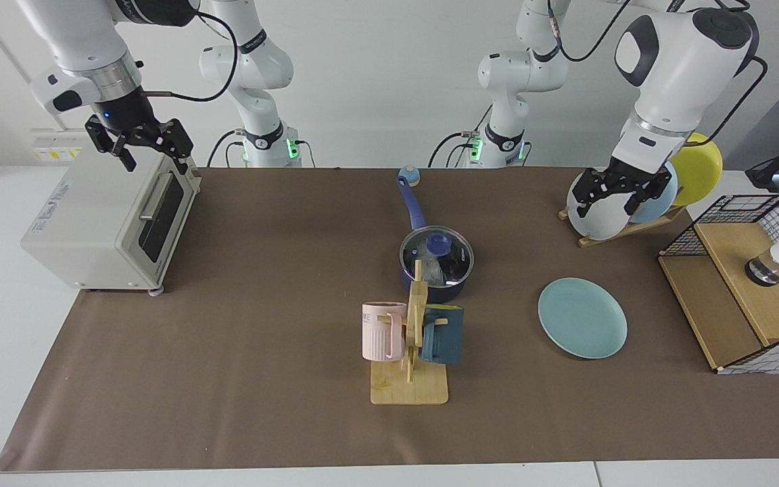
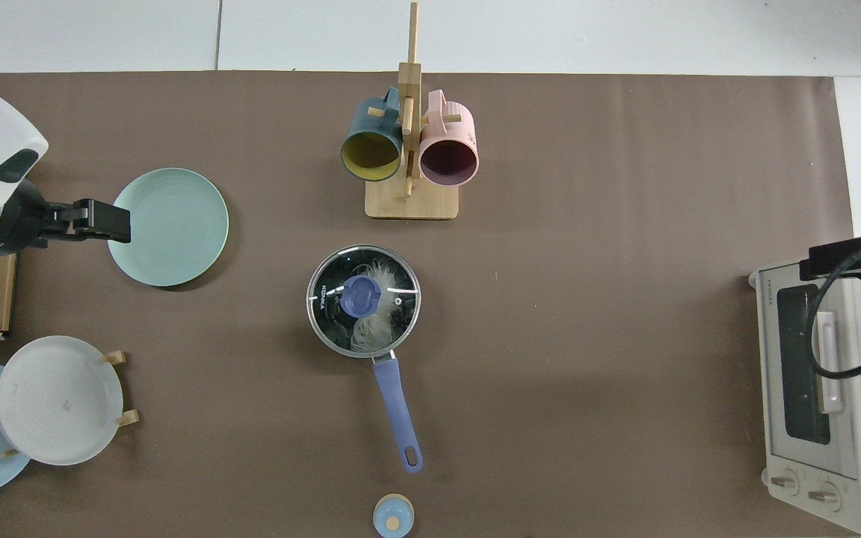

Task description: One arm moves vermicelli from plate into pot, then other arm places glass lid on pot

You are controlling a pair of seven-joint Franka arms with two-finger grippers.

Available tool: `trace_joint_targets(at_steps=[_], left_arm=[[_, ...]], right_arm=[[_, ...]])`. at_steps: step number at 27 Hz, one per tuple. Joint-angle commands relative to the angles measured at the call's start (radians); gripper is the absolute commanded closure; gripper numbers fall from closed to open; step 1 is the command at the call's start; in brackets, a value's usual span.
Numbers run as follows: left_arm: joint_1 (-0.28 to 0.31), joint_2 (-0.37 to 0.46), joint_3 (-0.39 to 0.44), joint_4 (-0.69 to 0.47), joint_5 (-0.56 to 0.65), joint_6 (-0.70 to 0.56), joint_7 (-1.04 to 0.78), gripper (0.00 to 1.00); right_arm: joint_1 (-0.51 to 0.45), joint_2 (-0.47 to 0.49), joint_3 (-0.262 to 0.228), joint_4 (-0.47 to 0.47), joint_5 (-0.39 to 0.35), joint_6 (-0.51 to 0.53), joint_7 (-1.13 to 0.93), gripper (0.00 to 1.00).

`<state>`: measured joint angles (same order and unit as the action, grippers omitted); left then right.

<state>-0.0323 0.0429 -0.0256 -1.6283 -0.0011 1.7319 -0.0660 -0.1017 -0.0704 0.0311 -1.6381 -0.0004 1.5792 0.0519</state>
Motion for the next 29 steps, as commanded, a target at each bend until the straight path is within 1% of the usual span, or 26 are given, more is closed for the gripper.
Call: trace_joint_targets(at_steps=[1, 9, 12, 14, 15, 16, 22, 26, 29], left_arm=[[-0.003, -0.011, 0.0, -0.004, 0.0, -0.005, -0.014, 0.0], [-0.003, -0.011, 0.0, -0.004, 0.0, -0.005, -0.014, 0.0], [-0.003, -0.012, 0.0, -0.004, 0.0, -0.006, -0.014, 0.0], [-0.003, -0.012, 0.0, -0.004, 0.0, -0.005, -0.014, 0.0], [-0.003, -0.014, 0.0, -0.004, 0.0, -0.005, -0.014, 0.0], [-0.003, -0.014, 0.0, -0.005, 0.0, -0.005, -0.014, 0.0], [-0.003, -0.014, 0.0, -0.004, 0.0, -0.006, -0.014, 0.0], [-0.003, -0.014, 0.0, -0.004, 0.0, -0.005, -0.014, 0.0], [-0.004, -0.014, 0.0, -0.004, 0.0, -0.005, -0.014, 0.0]], right_arm=[[-0.036, 0.0, 0.049, -0.008, 0.02, 0.002, 0.088, 0.0], [-0.019, 0.0, 0.047, -0.008, 0.02, 0.002, 0.094, 0.0], [-0.012, 0.0, 0.039, -0.008, 0.02, 0.002, 0.094, 0.0], [0.025, 0.0, 0.017, -0.008, 0.02, 0.002, 0.094, 0.0], [0.042, 0.0, -0.009, -0.008, 0.02, 0.002, 0.094, 0.0], [0.056, 0.0, -0.023, -0.008, 0.02, 0.002, 0.094, 0.0], [0.073, 0.0, -0.04, -0.009, 0.019, 0.002, 0.094, 0.0], [0.099, 0.001, -0.065, -0.009, 0.02, 0.002, 0.094, 0.0], [0.102, 0.001, -0.066, -0.009, 0.02, 0.002, 0.094, 0.0]])
